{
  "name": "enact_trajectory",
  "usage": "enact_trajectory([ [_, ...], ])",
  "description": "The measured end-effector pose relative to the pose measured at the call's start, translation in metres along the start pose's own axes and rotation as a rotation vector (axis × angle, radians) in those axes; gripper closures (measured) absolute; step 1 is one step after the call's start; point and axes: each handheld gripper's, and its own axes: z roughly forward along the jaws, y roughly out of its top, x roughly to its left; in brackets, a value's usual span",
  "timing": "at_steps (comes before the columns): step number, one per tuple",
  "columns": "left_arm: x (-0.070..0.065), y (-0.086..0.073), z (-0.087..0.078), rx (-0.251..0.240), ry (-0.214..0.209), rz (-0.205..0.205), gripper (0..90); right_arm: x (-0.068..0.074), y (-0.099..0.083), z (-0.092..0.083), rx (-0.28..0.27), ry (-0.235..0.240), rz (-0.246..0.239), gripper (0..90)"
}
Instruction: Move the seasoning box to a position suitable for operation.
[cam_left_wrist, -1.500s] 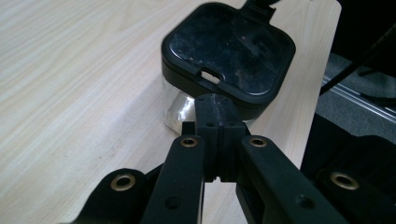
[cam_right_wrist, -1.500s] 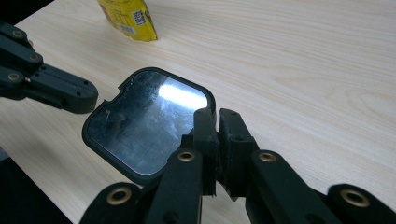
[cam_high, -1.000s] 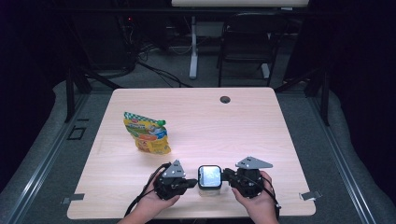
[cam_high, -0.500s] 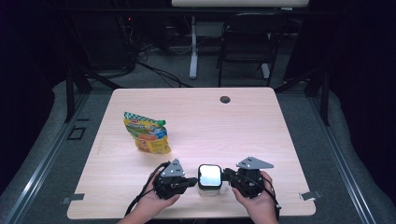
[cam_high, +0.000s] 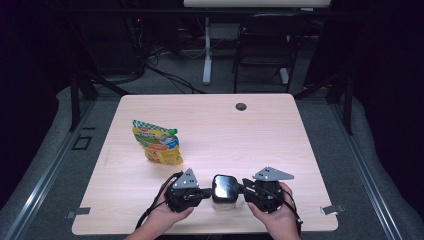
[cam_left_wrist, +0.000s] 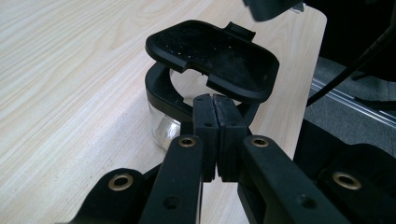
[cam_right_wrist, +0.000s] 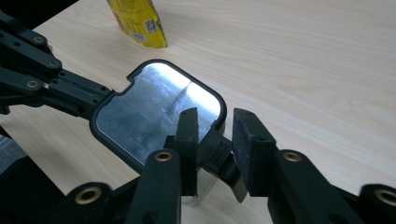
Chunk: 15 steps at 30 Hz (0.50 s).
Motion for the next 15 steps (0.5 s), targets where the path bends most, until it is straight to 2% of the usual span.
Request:
enact_trajectory([
  [4,0.000,0.001,0.000,-0.008,0.000,0.000,88.7,0.004,-0.001,-0.008,-0.025,0.017,0.003,65.4],
  [5,-0.001,0.001,0.000,-0.010,0.000,0.000,88.7,0.008,-0.006,-0.009,-0.034,0.026,-0.025,59.8],
  [6,-0.001,0.002,0.000,-0.014,-0.001,0.002,88.7,0.008,-0.006,-0.009,-0.034,0.026,-0.025,59.8],
  [7,-0.001,0.002,0.000,-0.009,-0.001,0.005,88.7,0.011,-0.011,-0.008,-0.030,0.035,-0.067,54.5],
  [10,-0.001,0.004,0.000,-0.011,-0.003,0.004,88.6,0.013,-0.014,-0.005,-0.017,0.031,-0.084,50.0],
  [11,-0.001,0.004,0.000,-0.013,-0.004,0.003,88.5,0.015,-0.017,-0.003,-0.024,0.047,-0.075,47.5],
  [15,-0.002,0.005,0.000,-0.014,-0.003,0.003,88.5,0.018,-0.020,0.001,-0.028,0.049,-0.094,44.7],
])
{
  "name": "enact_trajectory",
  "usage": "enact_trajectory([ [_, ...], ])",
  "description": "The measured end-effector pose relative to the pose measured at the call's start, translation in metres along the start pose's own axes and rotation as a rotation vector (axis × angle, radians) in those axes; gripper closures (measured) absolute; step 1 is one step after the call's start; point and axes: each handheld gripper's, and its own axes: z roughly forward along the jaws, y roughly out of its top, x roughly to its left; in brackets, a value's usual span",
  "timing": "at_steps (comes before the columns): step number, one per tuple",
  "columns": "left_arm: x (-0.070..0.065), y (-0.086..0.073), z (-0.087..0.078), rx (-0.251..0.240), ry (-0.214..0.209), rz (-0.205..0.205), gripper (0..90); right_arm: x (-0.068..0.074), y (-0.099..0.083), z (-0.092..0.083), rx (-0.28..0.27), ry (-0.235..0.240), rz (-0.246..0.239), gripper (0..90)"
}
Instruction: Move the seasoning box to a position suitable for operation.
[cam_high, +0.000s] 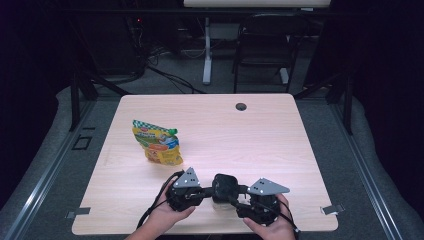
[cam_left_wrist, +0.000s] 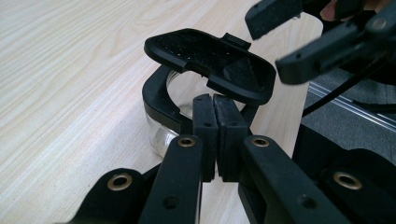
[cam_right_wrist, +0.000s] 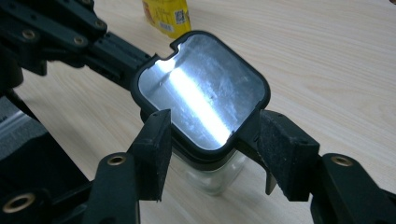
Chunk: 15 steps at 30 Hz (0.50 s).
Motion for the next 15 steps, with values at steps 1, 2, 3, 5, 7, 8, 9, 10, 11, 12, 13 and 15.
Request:
enact_trajectory([
  [1,0.000,0.000,0.000,0.001,-0.003,0.001,88.5,0.001,0.000,0.000,0.014,-0.002,-0.010,44.2],
  [2,0.000,0.000,0.000,-0.001,-0.004,-0.002,88.3,0.003,-0.002,0.002,0.019,-0.002,-0.019,43.0],
  [3,0.000,0.000,0.000,-0.001,-0.004,-0.002,88.2,0.003,-0.002,0.002,0.019,-0.002,-0.019,43.0],
  [5,0.000,0.001,-0.001,-0.003,-0.001,0.003,88.3,0.005,-0.004,0.004,0.020,-0.006,-0.029,40.9],
  [7,0.000,0.001,-0.001,-0.004,0.000,0.004,88.3,0.006,-0.004,0.005,0.022,-0.005,-0.028,40.5],
  [8,0.000,0.002,-0.001,-0.006,0.000,0.003,88.2,0.007,-0.005,0.005,0.035,-0.022,-0.034,38.8],
  [9,0.000,0.002,-0.002,-0.008,0.000,0.002,88.2,0.007,-0.005,0.005,0.035,-0.022,-0.034,38.8],
  [10,-0.001,0.002,-0.002,-0.011,0.000,0.002,88.2,0.007,-0.005,0.006,0.040,-0.028,-0.042,38.8],
  [11,-0.001,0.003,-0.002,-0.011,0.001,0.003,88.0,0.009,-0.005,0.006,0.041,-0.037,-0.053,38.9],
  [12,-0.001,0.003,-0.002,-0.017,0.002,0.008,88.0,0.010,-0.005,0.007,0.043,-0.043,-0.056,38.9],
  [13,-0.001,0.003,-0.002,-0.017,0.002,0.008,87.9,0.011,-0.005,0.007,0.041,-0.050,-0.055,39.1],
  [15,-0.002,0.003,-0.001,-0.011,0.001,0.008,87.8,0.012,-0.005,0.008,0.033,-0.063,-0.055,39.1],
])
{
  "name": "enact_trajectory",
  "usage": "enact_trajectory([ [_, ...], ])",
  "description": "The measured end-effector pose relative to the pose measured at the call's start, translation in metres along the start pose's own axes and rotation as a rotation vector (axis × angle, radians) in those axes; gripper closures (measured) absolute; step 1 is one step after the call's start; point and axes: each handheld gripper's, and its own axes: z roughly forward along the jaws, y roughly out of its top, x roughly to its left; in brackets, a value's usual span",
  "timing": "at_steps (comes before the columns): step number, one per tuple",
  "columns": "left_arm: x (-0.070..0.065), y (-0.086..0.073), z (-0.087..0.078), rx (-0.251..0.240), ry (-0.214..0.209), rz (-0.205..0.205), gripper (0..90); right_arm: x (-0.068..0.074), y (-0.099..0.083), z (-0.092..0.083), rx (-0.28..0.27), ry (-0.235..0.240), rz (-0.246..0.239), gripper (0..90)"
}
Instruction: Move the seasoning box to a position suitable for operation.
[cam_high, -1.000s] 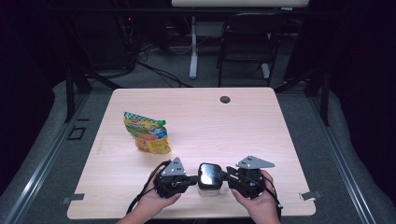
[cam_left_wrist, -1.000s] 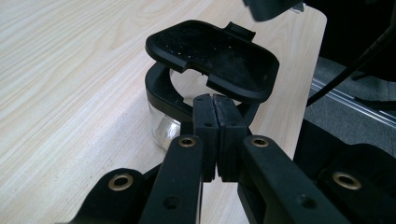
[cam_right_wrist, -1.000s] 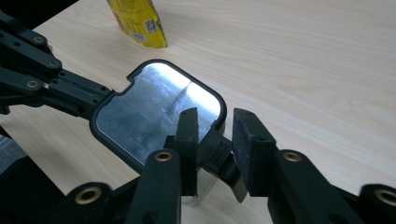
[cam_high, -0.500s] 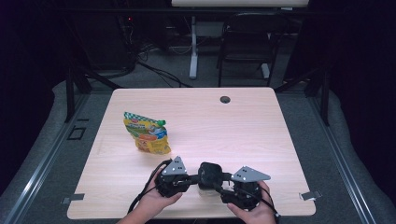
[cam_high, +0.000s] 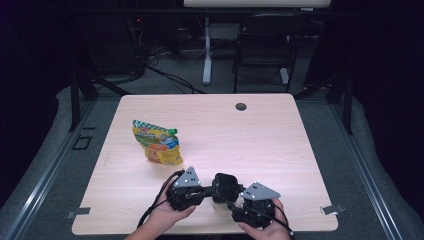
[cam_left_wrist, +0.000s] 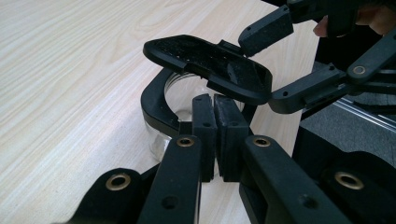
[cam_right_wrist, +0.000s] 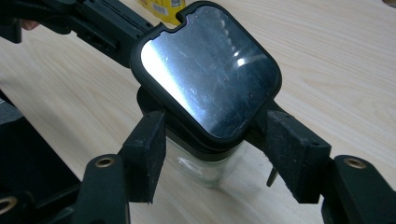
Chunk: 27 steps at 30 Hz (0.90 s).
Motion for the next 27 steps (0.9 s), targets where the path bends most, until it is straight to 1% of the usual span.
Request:
enact_trajectory([
  [1,0.0000,0.0000,0.0000,0.000,0.000,0.000,87.7,0.0000,0.0000,0.0000,0.000,0.000,0.000,39.1],
  [2,-0.0005,-0.0003,0.0009,0.008,0.004,0.003,87.7,0.0013,-0.0001,0.0012,-0.008,-0.014,-0.004,39.5],
  [3,-0.0006,-0.0008,0.0017,0.008,-0.005,0.000,87.6,0.0017,-0.0001,0.0011,-0.006,-0.018,-0.005,40.0],
  [4,-0.0006,-0.0008,0.0017,0.008,-0.005,0.000,87.5,0.0017,-0.0001,0.0011,-0.006,-0.018,-0.005,40.0],
  [5,-0.0007,-0.0012,0.0026,0.008,-0.005,0.003,87.4,0.0005,0.0007,-0.0007,0.018,0.025,-0.011,40.7],
  [6,-0.0011,-0.0019,0.0041,0.011,-0.006,0.003,87.4,0.0023,-0.0002,0.0013,-0.011,-0.015,-0.007,40.8],
  [11,-0.0015,-0.0030,0.0067,0.026,-0.008,0.007,87.3,0.0028,-0.0008,0.0015,-0.011,-0.015,-0.010,41.4],
  [12,-0.0018,-0.0039,0.0079,0.032,-0.006,0.015,87.4,0.0032,-0.0014,0.0021,-0.021,-0.015,-0.009,41.6],
  [17,-0.0020,-0.0037,0.0081,0.035,-0.004,0.022,88.8,0.0027,-0.0018,0.0019,-0.024,-0.011,-0.004,41.8],
  [20,-0.0031,-0.0035,0.0080,0.038,0.004,0.040,89.1,0.0024,-0.0021,0.0020,-0.031,-0.010,0.000,41.7],
  [27,-0.0018,-0.0047,0.0084,0.025,-0.005,0.032,89.2,0.0015,-0.0017,0.0001,-0.040,-0.015,0.001,41.8],
])
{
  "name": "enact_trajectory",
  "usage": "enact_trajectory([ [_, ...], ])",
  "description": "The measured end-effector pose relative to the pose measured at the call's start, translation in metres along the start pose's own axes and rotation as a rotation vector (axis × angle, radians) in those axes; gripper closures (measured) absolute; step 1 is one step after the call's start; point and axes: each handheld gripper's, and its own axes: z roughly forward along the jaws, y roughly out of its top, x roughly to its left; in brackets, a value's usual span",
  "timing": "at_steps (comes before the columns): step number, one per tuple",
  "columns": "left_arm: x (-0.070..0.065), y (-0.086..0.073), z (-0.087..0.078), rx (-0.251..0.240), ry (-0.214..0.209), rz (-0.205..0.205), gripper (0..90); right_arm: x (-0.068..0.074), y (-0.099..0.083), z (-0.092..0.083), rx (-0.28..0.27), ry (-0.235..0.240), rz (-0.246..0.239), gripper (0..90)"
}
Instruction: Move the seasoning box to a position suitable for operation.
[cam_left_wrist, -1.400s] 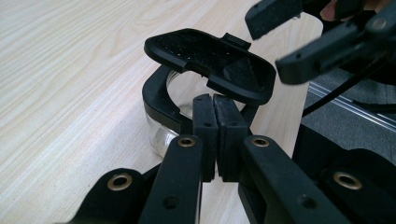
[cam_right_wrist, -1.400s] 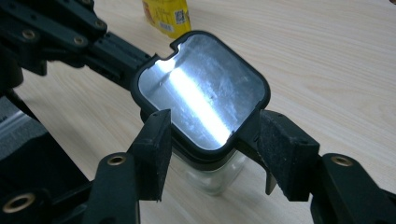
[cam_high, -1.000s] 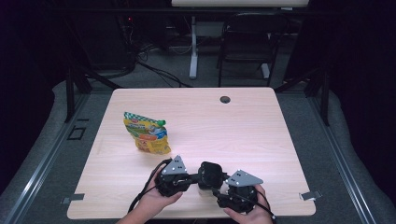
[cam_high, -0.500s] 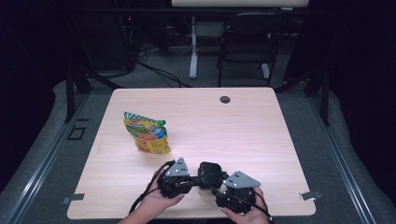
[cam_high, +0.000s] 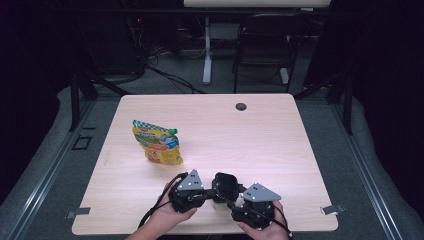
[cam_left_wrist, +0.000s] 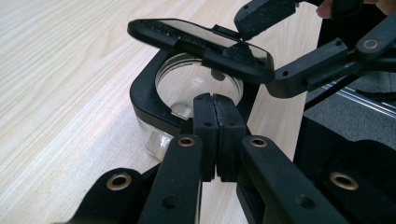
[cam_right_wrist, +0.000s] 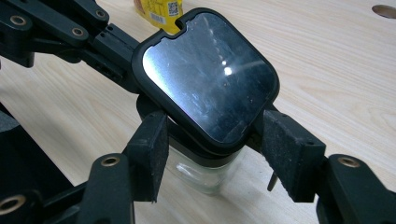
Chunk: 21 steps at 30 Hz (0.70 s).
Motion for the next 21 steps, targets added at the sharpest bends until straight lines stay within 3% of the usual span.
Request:
enact_trajectory([
  [11,0.001,0.001,0.000,0.014,0.003,0.008,90.0,-0.004,-0.001,-0.007,-0.029,-0.005,0.024,41.6],
  [21,0.001,0.001,0.000,0.014,0.002,0.008,90.0,-0.015,-0.004,-0.019,-0.077,-0.008,0.085,41.5],
])
